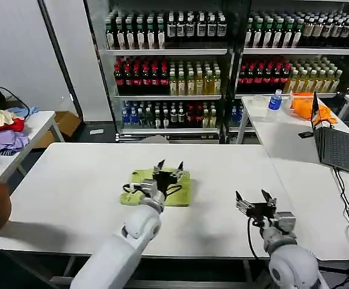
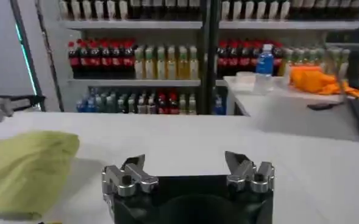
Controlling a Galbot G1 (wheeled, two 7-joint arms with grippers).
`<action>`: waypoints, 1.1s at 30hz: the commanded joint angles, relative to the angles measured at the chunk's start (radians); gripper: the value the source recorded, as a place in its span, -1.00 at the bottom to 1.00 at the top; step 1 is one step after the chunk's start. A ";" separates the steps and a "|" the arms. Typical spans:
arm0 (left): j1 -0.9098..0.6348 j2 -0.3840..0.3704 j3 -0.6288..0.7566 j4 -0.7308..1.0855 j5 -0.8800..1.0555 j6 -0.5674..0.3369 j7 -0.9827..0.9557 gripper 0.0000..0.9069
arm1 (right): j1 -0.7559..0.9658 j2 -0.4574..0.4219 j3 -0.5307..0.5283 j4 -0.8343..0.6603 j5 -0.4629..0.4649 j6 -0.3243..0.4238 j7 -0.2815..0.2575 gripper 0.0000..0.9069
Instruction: Fold and organize the clothes.
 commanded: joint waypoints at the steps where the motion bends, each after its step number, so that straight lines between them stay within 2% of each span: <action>1: 0.159 0.153 -0.206 -0.147 -0.054 -0.037 -0.016 1.00 | 0.350 0.103 -0.239 -0.253 0.102 0.001 0.009 1.00; 7: 0.203 0.157 -0.262 -0.168 -0.031 -0.019 -0.015 1.00 | 0.467 0.197 -0.334 -0.420 0.150 -0.007 0.003 1.00; 19: 0.221 0.168 -0.299 -0.158 -0.027 -0.003 -0.011 1.00 | 0.551 0.344 -0.371 -0.650 0.236 -0.031 -0.014 1.00; 20: 0.223 0.168 -0.300 -0.161 -0.029 -0.002 -0.011 1.00 | 0.553 0.347 -0.378 -0.656 0.239 -0.031 -0.015 0.71; 21: 0.224 0.168 -0.300 -0.164 -0.030 0.000 -0.011 1.00 | 0.558 0.351 -0.382 -0.664 0.247 -0.029 -0.019 0.33; 22: 0.225 0.169 -0.300 -0.166 -0.030 0.003 -0.011 1.00 | 0.562 0.358 -0.386 -0.673 0.263 -0.030 -0.017 -0.42; 23: 0.225 0.169 -0.300 -0.167 -0.030 0.003 -0.011 1.00 | 0.564 0.362 -0.386 -0.677 0.268 -0.031 -0.016 -0.96; 24: 0.225 0.169 -0.301 -0.167 -0.030 0.004 -0.010 1.00 | 0.567 0.368 -0.386 -0.682 0.275 -0.031 -0.015 -1.00; 33: 0.232 0.176 -0.307 -0.172 -0.038 0.005 -0.007 1.00 | 0.582 0.352 -0.370 -0.692 0.296 -0.028 -0.003 -1.00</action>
